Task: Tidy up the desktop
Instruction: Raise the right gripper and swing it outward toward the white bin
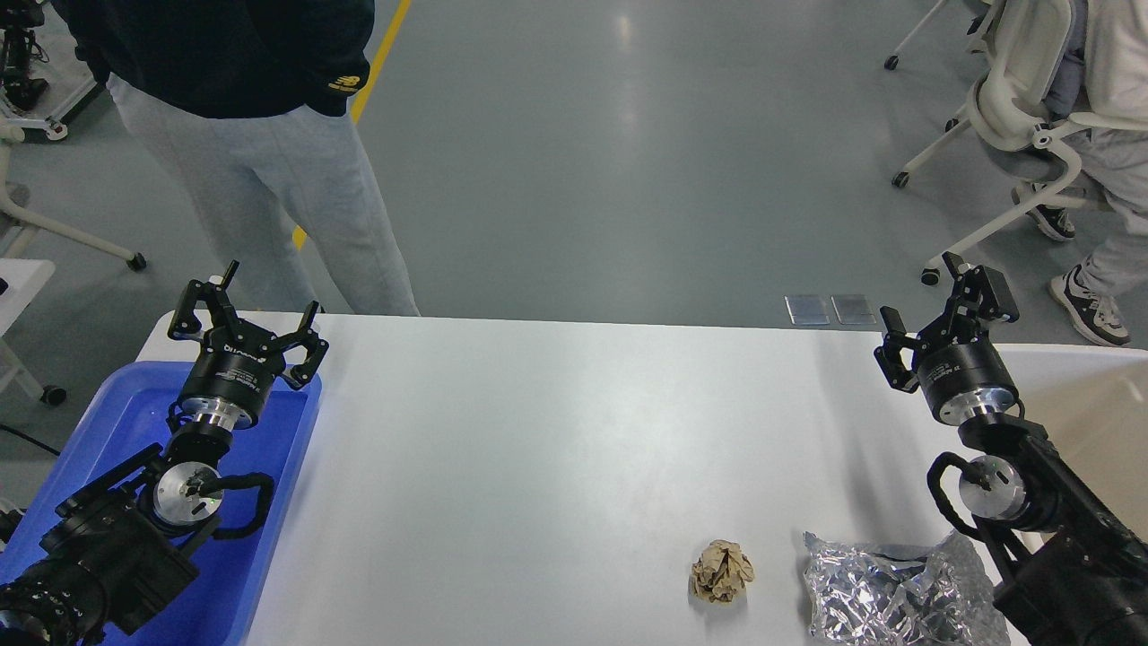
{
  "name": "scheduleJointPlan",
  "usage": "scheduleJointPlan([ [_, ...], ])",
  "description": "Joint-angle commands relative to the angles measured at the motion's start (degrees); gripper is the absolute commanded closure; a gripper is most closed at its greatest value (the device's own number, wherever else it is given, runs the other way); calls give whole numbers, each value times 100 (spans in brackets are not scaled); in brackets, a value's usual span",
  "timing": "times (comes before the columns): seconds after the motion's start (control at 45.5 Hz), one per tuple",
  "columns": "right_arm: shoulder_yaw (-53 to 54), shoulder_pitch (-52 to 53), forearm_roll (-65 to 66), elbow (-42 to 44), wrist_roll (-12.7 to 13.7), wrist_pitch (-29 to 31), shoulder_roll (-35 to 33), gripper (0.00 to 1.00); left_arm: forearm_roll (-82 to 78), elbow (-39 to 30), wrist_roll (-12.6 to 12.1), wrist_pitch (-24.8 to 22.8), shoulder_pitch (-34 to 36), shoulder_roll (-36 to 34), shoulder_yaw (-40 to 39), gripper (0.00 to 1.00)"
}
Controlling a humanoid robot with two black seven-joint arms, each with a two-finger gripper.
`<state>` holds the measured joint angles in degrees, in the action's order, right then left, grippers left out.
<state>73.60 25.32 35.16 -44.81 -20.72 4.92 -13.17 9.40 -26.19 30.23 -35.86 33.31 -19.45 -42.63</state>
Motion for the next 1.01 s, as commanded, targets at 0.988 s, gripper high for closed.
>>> scheduleJointPlan([
  [0.988, -538, 17, -1529, -387, 1228, 105, -1160, 1, -9, 0, 0, 9, 0, 2, 9, 0],
])
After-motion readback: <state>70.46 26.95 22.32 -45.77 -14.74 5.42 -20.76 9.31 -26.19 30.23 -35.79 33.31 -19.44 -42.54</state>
